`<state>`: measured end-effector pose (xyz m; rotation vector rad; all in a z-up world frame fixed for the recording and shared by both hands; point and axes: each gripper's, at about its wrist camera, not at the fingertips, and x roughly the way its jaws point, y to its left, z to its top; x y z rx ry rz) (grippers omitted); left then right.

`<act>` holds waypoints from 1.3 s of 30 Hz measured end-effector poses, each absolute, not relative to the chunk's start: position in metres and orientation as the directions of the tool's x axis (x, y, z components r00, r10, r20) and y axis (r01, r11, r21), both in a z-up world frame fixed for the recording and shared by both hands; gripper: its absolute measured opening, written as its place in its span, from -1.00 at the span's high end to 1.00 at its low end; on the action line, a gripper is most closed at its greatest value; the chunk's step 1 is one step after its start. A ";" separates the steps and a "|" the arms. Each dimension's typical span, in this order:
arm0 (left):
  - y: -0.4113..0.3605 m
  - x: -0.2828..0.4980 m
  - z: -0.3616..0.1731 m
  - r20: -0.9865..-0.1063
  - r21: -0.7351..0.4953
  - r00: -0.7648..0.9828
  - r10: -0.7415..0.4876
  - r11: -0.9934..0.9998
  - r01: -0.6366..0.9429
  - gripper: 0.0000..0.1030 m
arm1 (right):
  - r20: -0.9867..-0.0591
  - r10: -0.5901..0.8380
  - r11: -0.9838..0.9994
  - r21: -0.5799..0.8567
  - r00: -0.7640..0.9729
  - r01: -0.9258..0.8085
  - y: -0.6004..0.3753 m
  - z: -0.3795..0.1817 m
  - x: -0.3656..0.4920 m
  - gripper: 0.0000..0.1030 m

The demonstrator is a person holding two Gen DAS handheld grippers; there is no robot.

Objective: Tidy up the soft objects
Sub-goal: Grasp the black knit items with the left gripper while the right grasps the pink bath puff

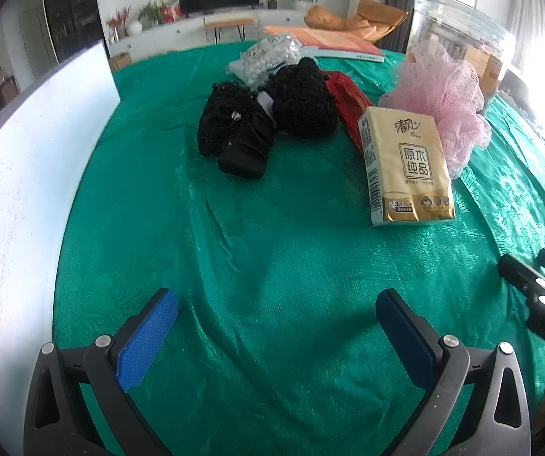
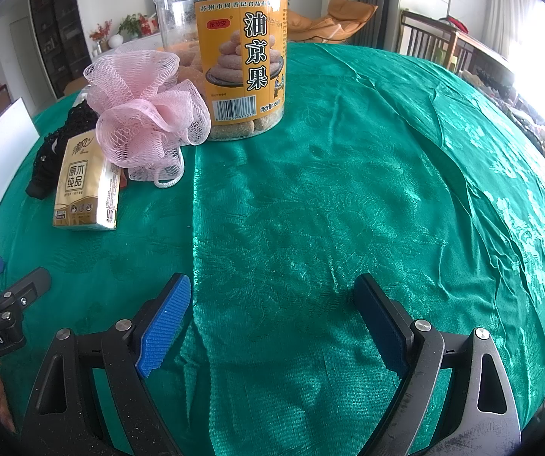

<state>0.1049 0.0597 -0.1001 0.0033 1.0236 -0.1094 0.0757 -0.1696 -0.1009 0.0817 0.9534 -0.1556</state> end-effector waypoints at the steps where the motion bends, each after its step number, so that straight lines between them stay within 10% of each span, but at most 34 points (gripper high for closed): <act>1: 0.063 0.107 -0.094 -0.852 -0.088 0.510 -0.117 0.993 0.081 -0.99 | -0.817 -0.097 0.986 0.000 0.569 0.168 -0.169 -0.101 0.076 -0.75; 10: 0.083 0.214 -0.044 -0.863 -0.257 0.463 -0.201 0.965 -0.060 -0.99 | -0.817 -0.097 0.986 0.001 0.569 0.169 -0.169 -0.101 0.076 -0.75; 15: 0.052 0.284 -0.057 -0.865 0.038 0.501 -0.025 0.993 0.115 -1.00 | -0.817 -0.097 0.986 0.000 0.569 0.169 -0.169 -0.101 0.076 -0.75; 20: 0.041 0.297 -0.091 -0.923 -0.104 0.331 -0.194 0.958 0.269 -1.00 | -0.817 -0.098 0.986 0.000 0.569 0.169 -0.169 -0.101 0.076 -0.75; 22: 0.035 0.295 -0.101 -0.948 -0.032 0.296 -0.118 0.960 0.279 -0.84 | -0.817 -0.098 0.986 0.000 0.569 0.169 -0.169 -0.101 0.076 -0.75; 24: 0.037 0.289 -0.095 -0.937 -0.003 0.334 -0.102 0.959 0.284 -0.10 | -0.817 -0.098 0.986 0.000 0.569 0.169 -0.169 -0.101 0.076 -0.75; 26: 0.051 0.284 -0.086 -0.943 -0.001 0.326 -0.063 0.982 0.188 0.08 | -0.816 -0.097 0.986 0.001 0.569 0.168 -0.169 -0.101 0.076 -0.75; 36: 0.085 0.178 -0.045 -0.941 -0.084 0.324 -0.098 0.995 0.056 0.04 | -0.816 -0.097 0.986 0.000 0.569 0.168 -0.167 -0.101 0.075 -0.75; 39: 0.079 0.165 -0.061 -0.941 -0.064 0.328 -0.086 0.995 0.075 -0.38 | -0.816 -0.097 0.986 0.000 0.570 0.168 -0.167 -0.101 0.075 -0.75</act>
